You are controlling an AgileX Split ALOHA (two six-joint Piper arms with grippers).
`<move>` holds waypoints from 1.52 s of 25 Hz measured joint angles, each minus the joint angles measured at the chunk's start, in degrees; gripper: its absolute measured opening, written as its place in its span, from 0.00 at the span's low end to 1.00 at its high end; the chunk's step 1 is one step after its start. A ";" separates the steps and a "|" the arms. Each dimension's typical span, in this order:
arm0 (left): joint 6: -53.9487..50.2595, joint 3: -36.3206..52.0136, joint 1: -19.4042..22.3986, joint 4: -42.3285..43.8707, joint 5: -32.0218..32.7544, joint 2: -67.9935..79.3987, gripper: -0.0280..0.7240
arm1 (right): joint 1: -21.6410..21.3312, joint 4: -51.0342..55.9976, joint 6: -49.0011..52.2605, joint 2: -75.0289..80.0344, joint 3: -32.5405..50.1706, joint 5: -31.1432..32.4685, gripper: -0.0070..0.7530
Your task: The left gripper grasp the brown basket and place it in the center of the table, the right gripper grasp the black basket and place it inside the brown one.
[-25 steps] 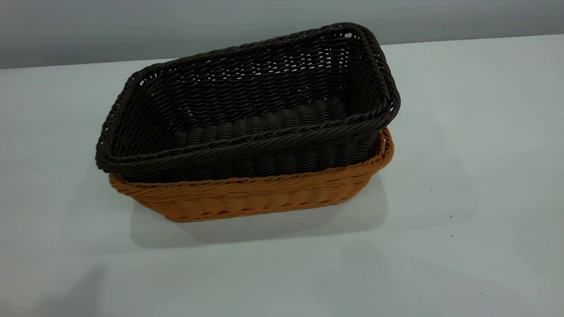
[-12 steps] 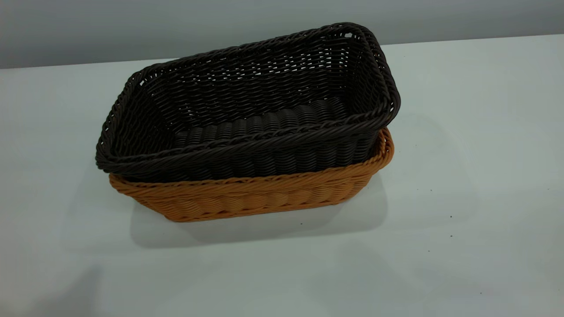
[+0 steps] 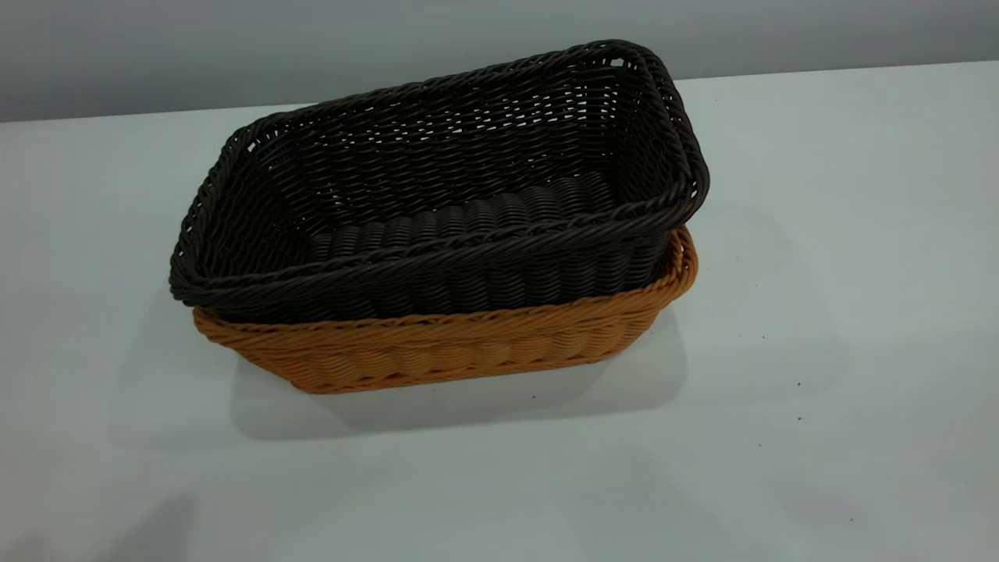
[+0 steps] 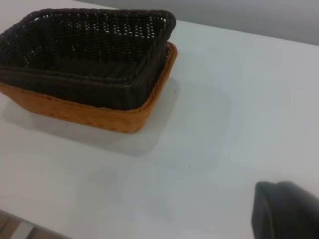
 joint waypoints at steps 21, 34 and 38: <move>28.66 14.86 0.21 -37.68 2.19 -21.51 0.04 | 0.00 0.05 -0.17 0.00 0.00 0.00 0.01; 24.33 15.94 13.51 -33.58 7.04 -27.71 0.04 | 0.00 0.11 -0.06 0.00 0.00 0.00 0.01; 21.64 15.94 25.68 -36.67 7.03 -31.00 0.04 | 0.00 0.11 -0.06 0.00 0.00 0.00 0.01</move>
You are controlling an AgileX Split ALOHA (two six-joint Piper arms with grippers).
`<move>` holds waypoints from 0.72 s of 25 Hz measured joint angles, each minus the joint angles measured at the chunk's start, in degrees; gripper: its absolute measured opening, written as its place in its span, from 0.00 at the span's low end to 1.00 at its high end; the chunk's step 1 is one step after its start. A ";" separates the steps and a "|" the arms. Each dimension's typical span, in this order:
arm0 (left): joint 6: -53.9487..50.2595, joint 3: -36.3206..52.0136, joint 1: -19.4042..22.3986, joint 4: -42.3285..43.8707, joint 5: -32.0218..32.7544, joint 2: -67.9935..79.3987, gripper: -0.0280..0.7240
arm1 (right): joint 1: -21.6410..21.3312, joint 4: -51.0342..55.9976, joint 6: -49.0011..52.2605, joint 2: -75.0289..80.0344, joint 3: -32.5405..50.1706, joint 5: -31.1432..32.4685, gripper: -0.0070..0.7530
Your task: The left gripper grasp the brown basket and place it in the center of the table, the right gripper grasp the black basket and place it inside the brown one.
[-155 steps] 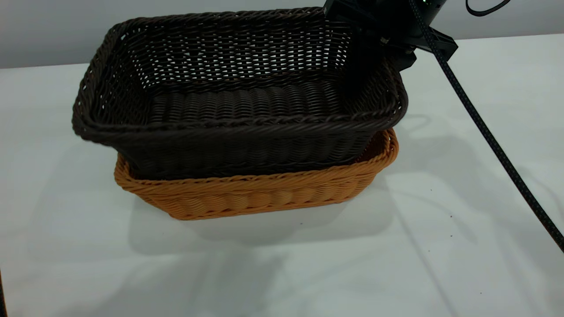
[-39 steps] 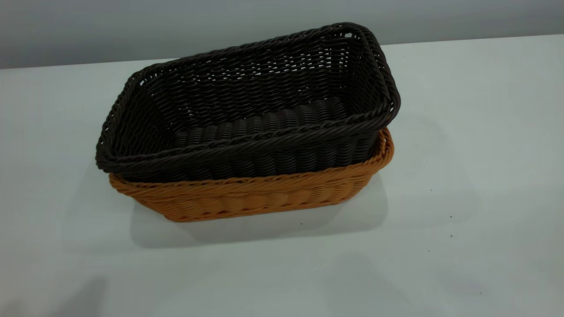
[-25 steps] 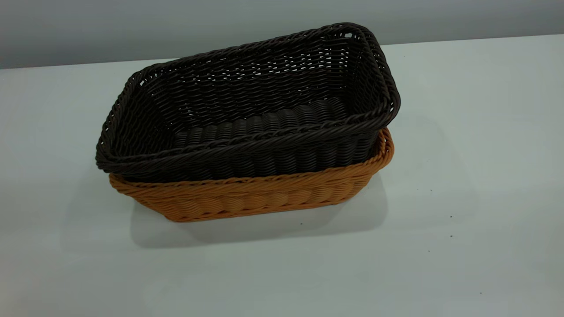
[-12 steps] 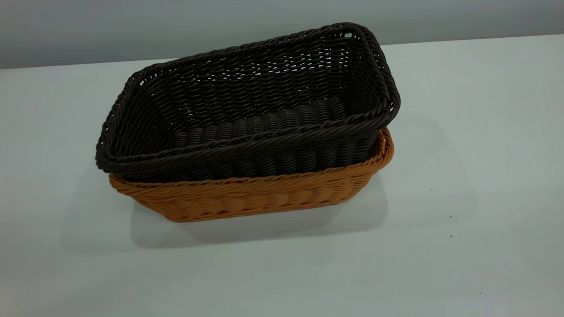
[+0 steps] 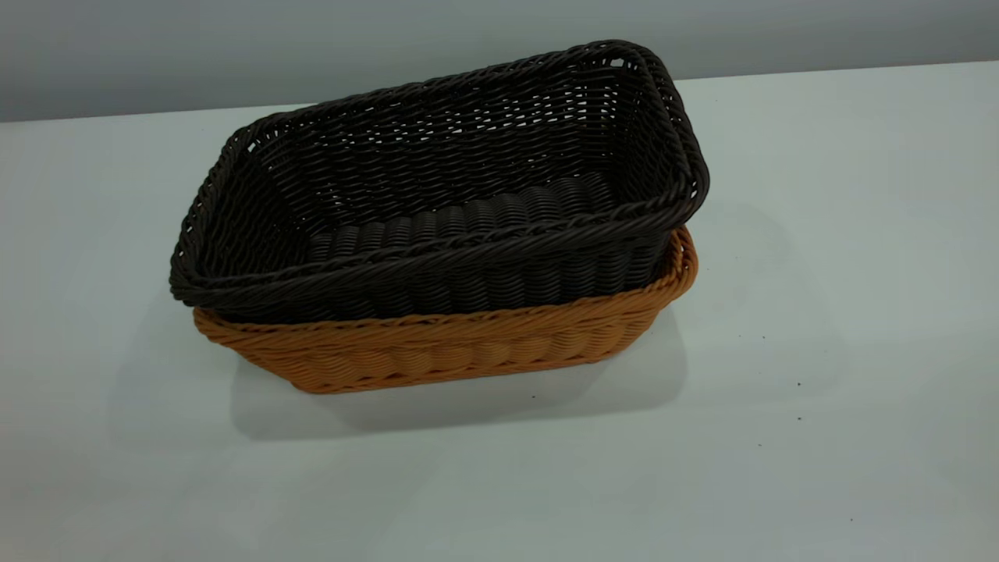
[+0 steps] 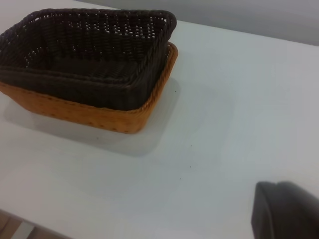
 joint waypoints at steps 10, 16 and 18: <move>-11.58 0.71 20.00 -1.01 0.07 -4.21 0.04 | 0.00 0.00 0.00 0.00 0.00 0.00 0.01; -11.54 6.07 23.85 -1.77 -3.38 -8.05 0.04 | 0.00 0.00 -0.07 0.00 0.00 0.00 0.01; -11.49 6.63 23.85 -2.80 -3.22 -9.23 0.04 | 0.00 0.00 -0.07 0.00 0.00 0.00 0.01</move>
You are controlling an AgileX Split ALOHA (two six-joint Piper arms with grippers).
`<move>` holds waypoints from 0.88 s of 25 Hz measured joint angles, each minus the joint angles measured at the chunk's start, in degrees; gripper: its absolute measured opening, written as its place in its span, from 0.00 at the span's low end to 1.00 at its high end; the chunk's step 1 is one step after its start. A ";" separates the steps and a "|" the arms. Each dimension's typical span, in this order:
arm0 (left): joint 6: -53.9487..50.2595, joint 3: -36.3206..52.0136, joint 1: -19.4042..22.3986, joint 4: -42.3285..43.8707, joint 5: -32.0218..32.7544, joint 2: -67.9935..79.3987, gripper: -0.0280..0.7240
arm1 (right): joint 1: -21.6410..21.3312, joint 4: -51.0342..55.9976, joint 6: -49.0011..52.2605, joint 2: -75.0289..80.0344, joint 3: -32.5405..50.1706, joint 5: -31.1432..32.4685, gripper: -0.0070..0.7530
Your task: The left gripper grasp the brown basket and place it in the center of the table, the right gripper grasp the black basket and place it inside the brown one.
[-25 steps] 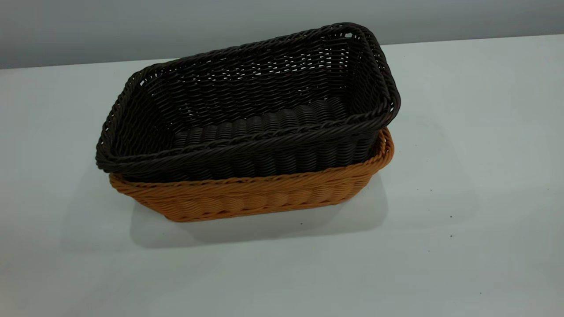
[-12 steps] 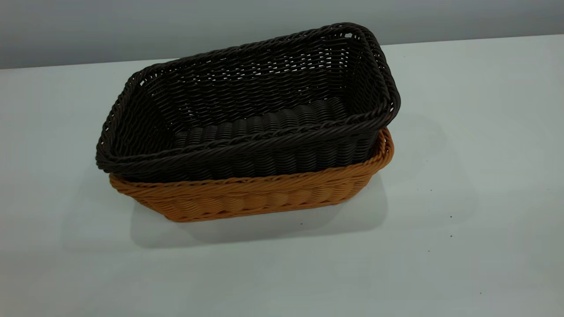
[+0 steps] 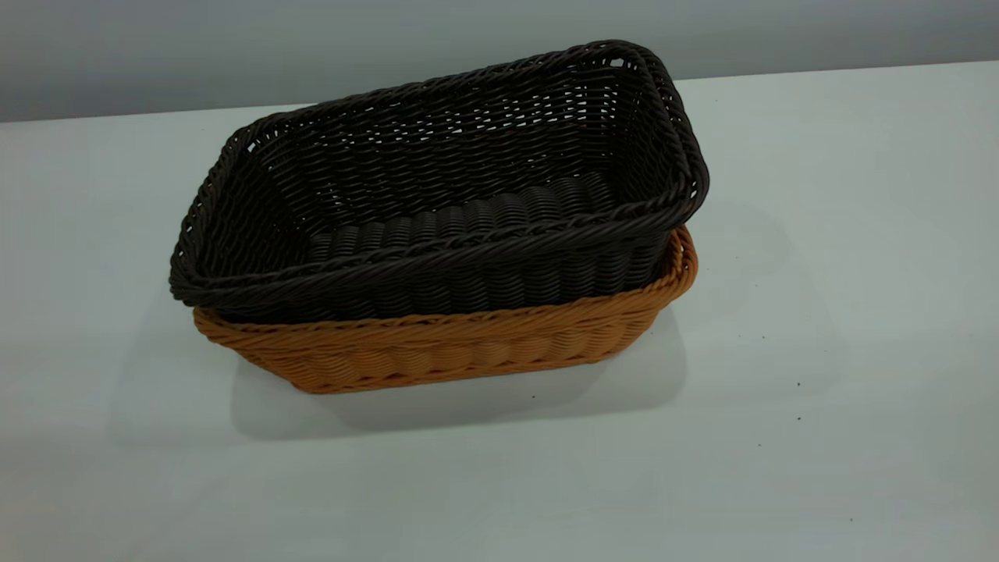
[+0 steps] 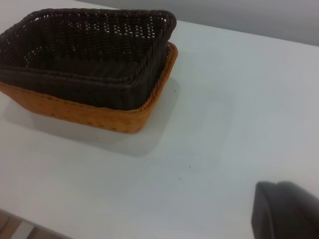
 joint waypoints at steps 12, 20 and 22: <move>-0.15 1.01 -0.12 -1.18 2.61 -6.93 0.04 | 0.00 0.00 0.05 0.00 0.00 0.00 0.01; -0.17 0.99 -0.12 -1.62 2.61 -6.85 0.04 | -6.35 0.10 0.05 0.00 0.00 0.00 0.01; -0.17 0.99 -0.12 -1.62 2.61 -6.85 0.04 | -10.57 0.30 0.05 0.00 0.00 0.00 0.01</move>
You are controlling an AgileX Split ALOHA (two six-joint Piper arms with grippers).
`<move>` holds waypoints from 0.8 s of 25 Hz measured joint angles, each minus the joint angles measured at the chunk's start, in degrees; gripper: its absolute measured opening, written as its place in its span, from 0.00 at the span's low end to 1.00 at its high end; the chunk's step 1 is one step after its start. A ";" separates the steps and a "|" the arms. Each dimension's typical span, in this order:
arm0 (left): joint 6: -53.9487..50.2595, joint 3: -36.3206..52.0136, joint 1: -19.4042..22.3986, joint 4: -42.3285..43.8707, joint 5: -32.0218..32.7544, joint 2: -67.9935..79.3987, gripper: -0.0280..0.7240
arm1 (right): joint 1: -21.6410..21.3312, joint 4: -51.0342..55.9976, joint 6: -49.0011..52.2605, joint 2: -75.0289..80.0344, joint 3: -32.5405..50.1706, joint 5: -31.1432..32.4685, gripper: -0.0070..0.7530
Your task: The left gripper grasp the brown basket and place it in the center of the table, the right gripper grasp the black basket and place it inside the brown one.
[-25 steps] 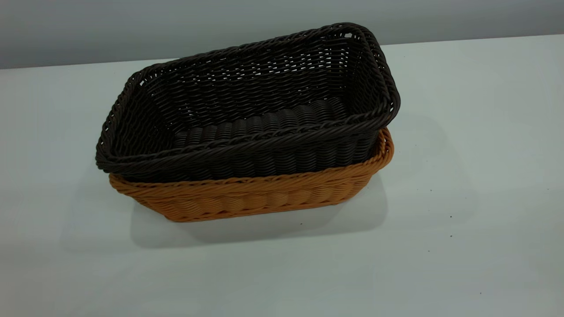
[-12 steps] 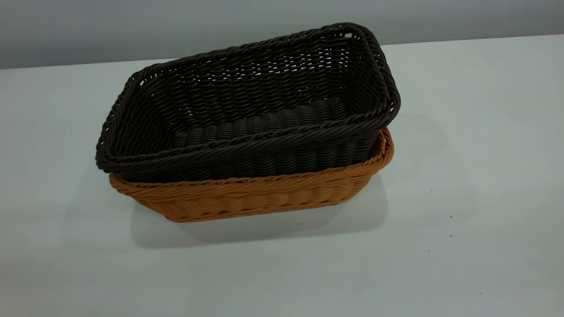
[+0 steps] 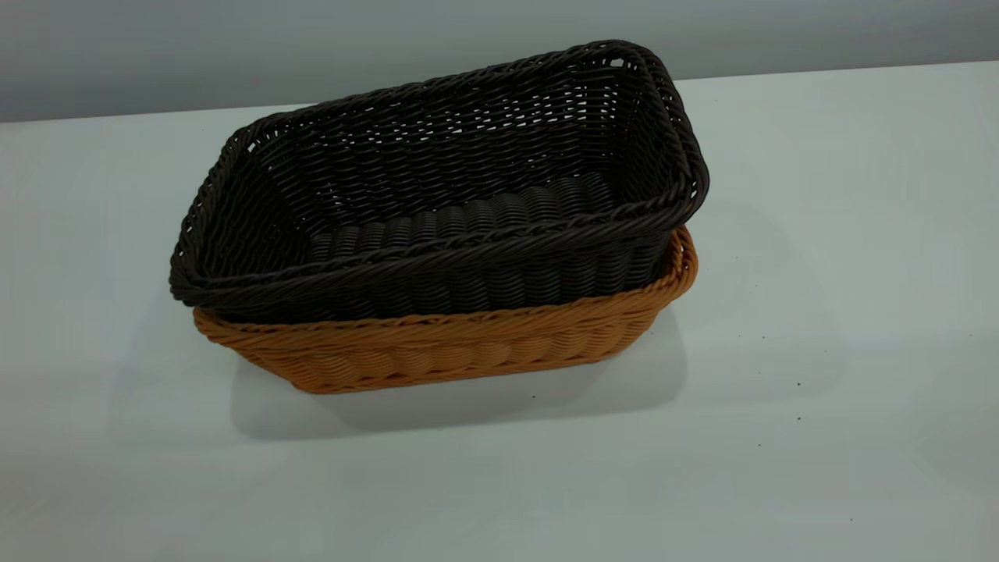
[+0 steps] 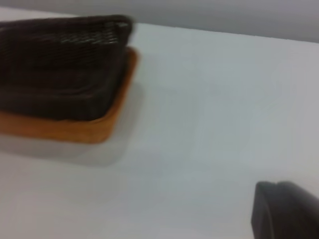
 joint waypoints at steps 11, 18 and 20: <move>0.16 0.00 4.33 -0.45 0.00 0.00 0.04 | -10.04 0.63 0.00 0.00 0.00 0.00 0.01; 0.23 0.00 7.36 -0.45 0.00 0.00 0.04 | -10.04 0.70 0.00 0.00 0.00 0.00 0.01; 0.23 0.00 7.36 -0.45 0.00 0.00 0.04 | -10.04 0.70 0.00 0.00 0.00 0.00 0.01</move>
